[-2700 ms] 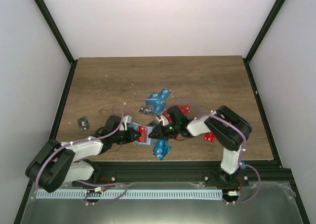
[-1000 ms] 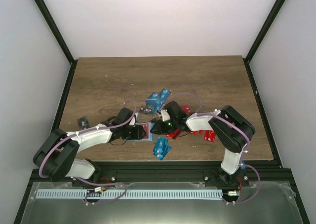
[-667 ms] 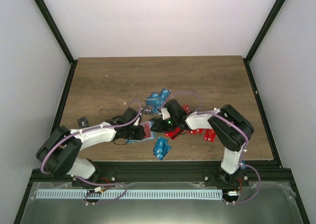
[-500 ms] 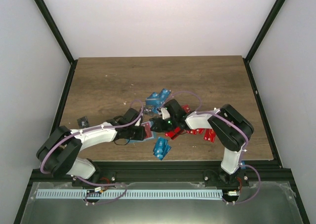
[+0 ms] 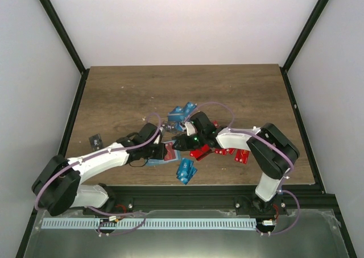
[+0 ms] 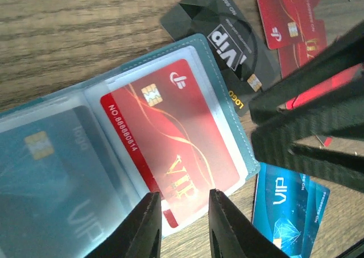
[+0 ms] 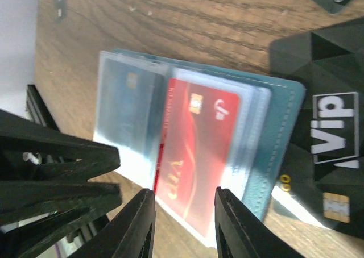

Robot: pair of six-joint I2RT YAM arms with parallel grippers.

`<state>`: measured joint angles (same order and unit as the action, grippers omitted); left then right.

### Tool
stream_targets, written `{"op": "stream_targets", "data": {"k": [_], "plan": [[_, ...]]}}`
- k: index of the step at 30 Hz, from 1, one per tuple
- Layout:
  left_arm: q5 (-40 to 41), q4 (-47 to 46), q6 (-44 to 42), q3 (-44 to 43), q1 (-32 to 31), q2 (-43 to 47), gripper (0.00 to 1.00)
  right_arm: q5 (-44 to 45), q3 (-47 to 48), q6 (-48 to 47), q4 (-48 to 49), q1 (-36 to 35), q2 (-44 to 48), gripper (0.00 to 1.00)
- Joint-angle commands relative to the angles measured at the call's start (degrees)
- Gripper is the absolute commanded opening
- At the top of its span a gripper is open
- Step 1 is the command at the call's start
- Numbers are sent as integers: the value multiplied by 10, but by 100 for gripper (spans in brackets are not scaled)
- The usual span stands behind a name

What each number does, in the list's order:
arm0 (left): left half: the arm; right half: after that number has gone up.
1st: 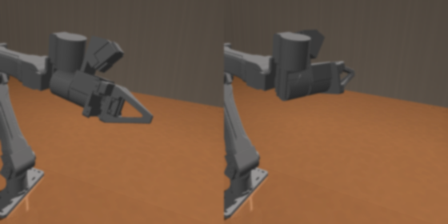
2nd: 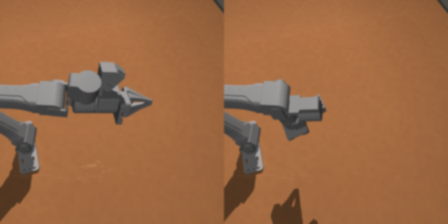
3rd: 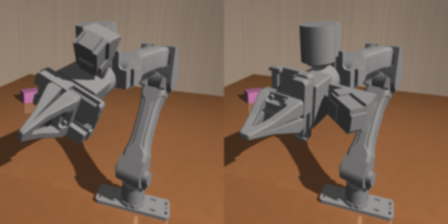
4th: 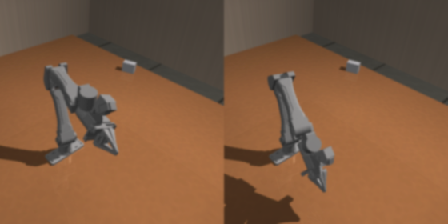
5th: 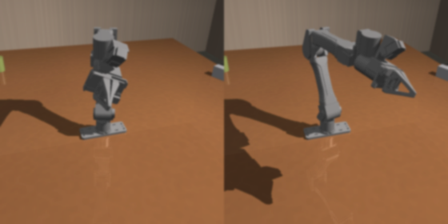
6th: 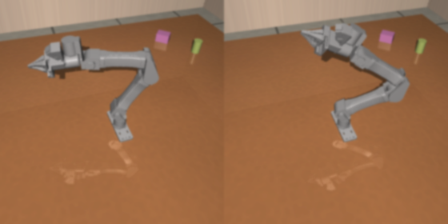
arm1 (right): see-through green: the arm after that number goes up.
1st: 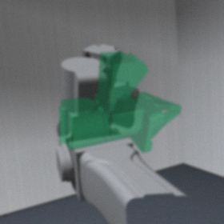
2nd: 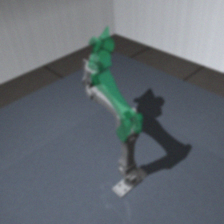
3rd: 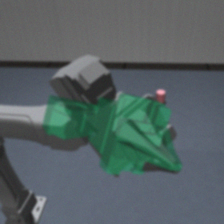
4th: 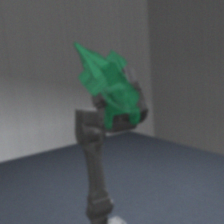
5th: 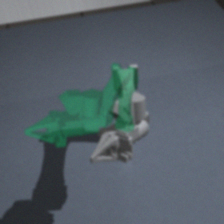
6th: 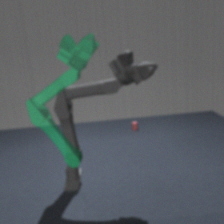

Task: Put the credit cards into the card holder

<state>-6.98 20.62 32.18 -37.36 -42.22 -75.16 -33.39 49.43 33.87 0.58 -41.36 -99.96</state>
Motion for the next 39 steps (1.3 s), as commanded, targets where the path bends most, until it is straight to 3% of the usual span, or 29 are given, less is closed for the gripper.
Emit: {"op": "stream_targets", "data": {"k": [1,8,22,39], "plan": [[34,19,9,-10,-3,9,23,-45,6,11,17,2,19,32],[40,-17,3,-7,-3,-27,4,-48,2,32,33,2,2,34],[42,-55,-4,1,-3,-90,4,-14,9,27,15,2,-32,37],[45,-72,10,33,-3,-84,4,-47,17,31,35,2,-53,37]]}}
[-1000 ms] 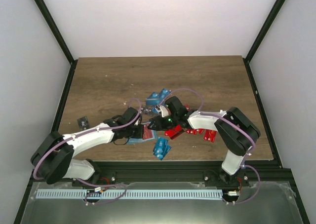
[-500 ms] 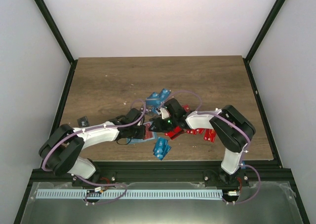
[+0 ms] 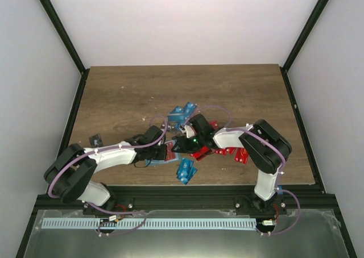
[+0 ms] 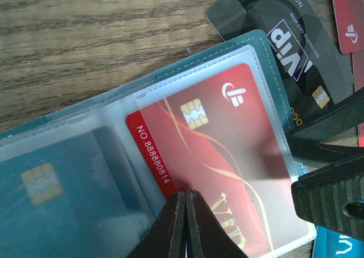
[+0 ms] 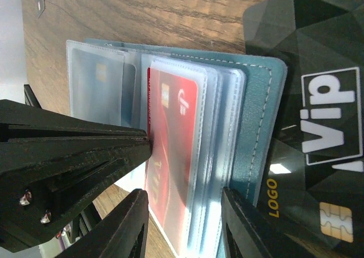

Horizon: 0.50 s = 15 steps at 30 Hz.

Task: Put the credit cards into the card holder

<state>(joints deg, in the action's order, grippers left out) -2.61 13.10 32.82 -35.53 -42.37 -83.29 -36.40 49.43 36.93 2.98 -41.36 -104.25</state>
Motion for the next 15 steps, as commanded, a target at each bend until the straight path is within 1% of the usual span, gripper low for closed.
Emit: {"op": "stream_targets", "data": {"k": [1,7,15], "plan": [[2,3,3,14,-1,-3,4,-19,17,1,11,2,-10,37],[-1,-2,2,16,-1,-8,4,-23,22,0,12,-2,-5,36],[0,-1,1,15,-1,-5,4,63,37,-18,-57,-16,23,36]]}}
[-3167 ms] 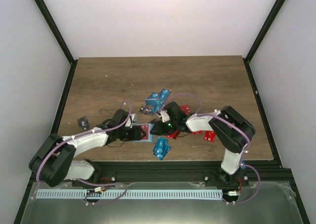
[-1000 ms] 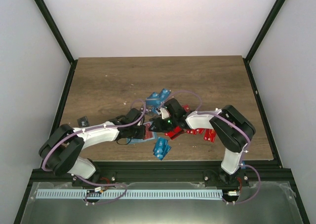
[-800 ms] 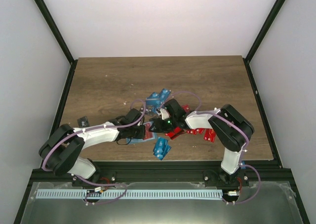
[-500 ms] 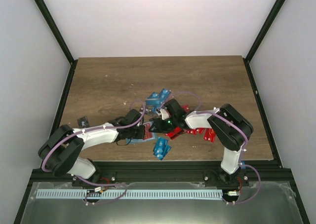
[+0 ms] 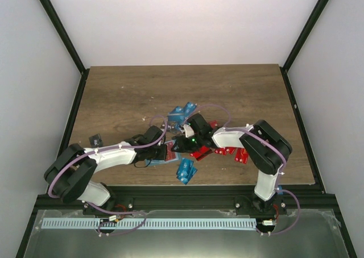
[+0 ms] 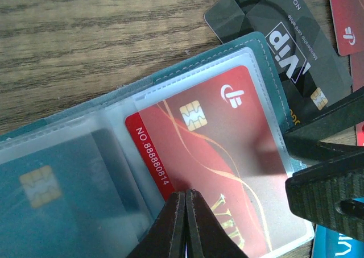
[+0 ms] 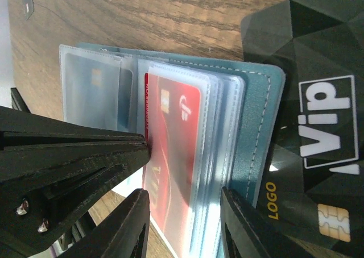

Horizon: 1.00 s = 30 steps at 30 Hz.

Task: Put the credit cards into the card holder

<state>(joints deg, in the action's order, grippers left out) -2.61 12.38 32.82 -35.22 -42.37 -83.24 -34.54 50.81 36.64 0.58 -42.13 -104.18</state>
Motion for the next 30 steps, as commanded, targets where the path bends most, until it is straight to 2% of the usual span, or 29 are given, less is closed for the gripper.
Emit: {"op": "stream_targets", "data": {"k": [1,8,30], "plan": [[0,6,1,12,-1,-5,4,49,25,-16,-38,-9,25,36],[-2,3,1,13,-1,-7,4,51,30,-18,-42,-21,35,36],[-3,-3,0,16,-2,-10,4,-3,33,0,5,-30,-14,35]]}}
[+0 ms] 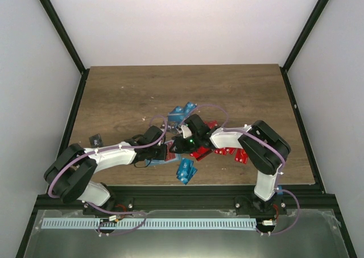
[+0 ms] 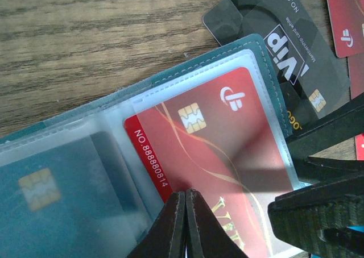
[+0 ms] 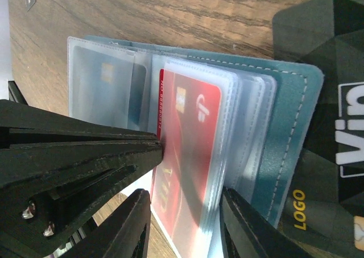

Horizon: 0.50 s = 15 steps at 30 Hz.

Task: Put the credit cards into the card holder

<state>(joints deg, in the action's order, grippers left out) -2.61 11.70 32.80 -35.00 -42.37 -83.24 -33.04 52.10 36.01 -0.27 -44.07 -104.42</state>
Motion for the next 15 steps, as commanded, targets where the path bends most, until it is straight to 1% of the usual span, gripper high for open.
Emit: {"op": "stream_targets", "data": {"k": [1,5,10,15], "plan": [[-3,4,0,14,-1,-10,4,-21,21,6,14,-11,-11,35],[-3,4,0,14,-1,-8,4,-10,28,6,-1,-18,0,35],[-2,6,1,13,-1,-4,4,42,42,0,-50,-30,14,35],[0,9,-1,11,-1,-2,4,71,51,0,-78,-42,24,35]]}}
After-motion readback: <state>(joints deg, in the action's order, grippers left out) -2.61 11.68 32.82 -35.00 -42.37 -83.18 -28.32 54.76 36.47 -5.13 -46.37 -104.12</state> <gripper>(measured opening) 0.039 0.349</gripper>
